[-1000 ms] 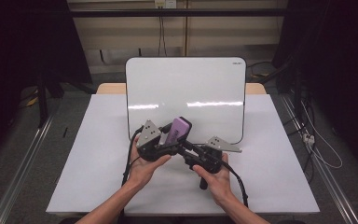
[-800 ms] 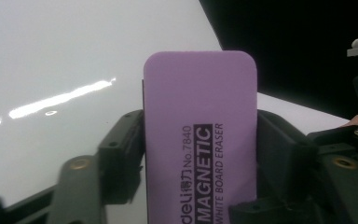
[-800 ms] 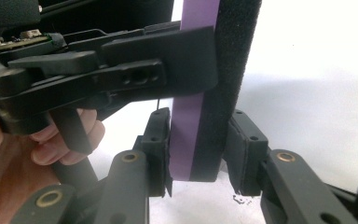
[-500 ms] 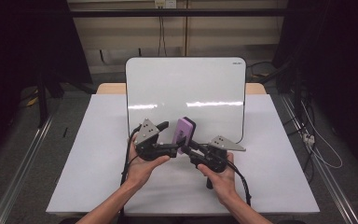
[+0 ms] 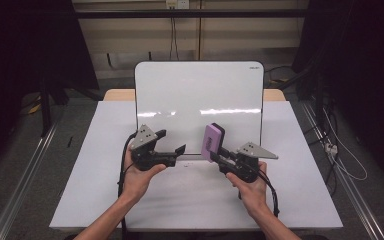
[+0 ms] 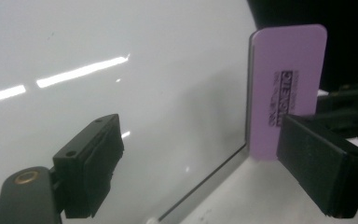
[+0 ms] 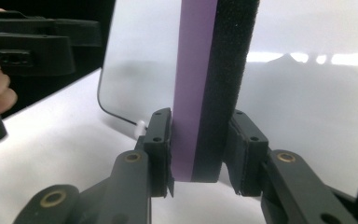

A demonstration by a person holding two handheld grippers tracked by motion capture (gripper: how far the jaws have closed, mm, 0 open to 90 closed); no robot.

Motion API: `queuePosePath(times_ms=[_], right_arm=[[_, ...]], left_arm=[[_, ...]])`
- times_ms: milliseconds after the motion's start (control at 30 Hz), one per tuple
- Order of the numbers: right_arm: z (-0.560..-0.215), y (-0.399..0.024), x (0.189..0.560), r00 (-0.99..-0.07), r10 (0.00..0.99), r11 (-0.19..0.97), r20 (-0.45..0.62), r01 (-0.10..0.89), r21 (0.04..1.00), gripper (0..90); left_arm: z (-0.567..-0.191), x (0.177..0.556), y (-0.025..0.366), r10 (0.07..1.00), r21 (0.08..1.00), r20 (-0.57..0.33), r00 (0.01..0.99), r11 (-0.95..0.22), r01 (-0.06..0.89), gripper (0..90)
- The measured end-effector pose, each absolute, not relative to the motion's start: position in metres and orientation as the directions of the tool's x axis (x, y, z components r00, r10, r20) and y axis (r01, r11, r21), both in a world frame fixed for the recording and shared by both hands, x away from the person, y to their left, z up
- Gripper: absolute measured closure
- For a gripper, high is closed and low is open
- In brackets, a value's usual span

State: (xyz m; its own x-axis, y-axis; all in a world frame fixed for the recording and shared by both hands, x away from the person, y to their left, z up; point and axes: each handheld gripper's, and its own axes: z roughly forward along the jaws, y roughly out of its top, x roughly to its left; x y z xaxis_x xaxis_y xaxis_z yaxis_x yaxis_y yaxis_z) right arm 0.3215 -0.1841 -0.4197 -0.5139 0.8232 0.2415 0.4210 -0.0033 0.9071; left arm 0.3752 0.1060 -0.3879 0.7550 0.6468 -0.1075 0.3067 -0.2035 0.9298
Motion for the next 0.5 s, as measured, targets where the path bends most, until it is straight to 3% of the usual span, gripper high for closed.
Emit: queuePosePath(times_ms=[500], right_arm=[[-0.402,-0.219,0.32,-0.439,0.896,0.143,0.063,0.42,0.896,64.8]], left_arm=[[-0.397,0.367,0.129,0.692,0.924,-0.086,0.717,-0.213,0.316,11.6]])
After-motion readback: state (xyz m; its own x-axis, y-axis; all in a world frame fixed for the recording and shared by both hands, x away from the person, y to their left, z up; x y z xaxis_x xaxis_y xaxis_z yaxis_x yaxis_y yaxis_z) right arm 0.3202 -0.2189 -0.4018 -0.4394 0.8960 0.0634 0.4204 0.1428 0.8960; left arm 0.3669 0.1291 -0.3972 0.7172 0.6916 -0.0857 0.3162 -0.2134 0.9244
